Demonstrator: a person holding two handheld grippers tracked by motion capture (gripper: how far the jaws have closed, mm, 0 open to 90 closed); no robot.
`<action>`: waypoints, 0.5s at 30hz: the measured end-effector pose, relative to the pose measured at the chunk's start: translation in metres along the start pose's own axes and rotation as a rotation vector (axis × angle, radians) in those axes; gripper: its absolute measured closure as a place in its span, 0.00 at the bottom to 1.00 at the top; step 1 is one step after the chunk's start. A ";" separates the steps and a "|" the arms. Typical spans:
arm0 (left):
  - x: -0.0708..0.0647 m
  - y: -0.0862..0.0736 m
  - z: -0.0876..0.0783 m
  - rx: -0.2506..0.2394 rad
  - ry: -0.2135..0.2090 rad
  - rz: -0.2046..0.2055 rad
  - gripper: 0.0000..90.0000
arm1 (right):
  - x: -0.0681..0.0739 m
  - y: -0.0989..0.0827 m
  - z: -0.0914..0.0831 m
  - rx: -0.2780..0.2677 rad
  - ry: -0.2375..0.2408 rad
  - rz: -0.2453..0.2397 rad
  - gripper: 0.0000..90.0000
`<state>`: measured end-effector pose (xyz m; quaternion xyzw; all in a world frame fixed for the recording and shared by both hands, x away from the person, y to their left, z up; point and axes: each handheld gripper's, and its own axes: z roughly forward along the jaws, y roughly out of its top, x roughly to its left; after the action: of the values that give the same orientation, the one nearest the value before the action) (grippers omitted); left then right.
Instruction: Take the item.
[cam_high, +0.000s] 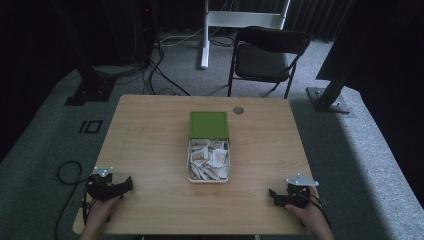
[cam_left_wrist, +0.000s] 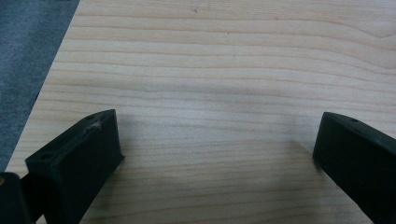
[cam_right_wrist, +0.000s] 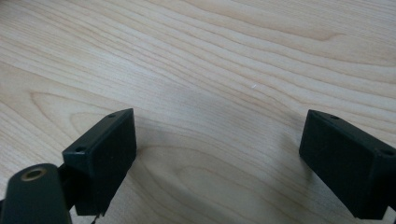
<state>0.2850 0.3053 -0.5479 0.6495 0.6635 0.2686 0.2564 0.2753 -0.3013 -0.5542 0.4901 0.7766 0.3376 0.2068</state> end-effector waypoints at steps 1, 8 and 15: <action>0.001 -0.001 -0.001 0.002 -0.005 0.010 0.02 | 0.000 0.000 0.000 0.000 0.000 0.000 0.12; 0.000 -0.001 0.000 -0.002 -0.002 0.004 0.02 | 0.000 0.000 0.000 0.000 0.000 0.000 0.12; 0.000 -0.001 0.000 -0.002 -0.002 0.004 0.02 | 0.001 0.000 0.000 0.000 -0.006 0.004 0.12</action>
<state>0.2839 0.3049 -0.5483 0.6509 0.6616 0.2692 0.2574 0.2751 -0.3006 -0.5542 0.4926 0.7751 0.3365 0.2083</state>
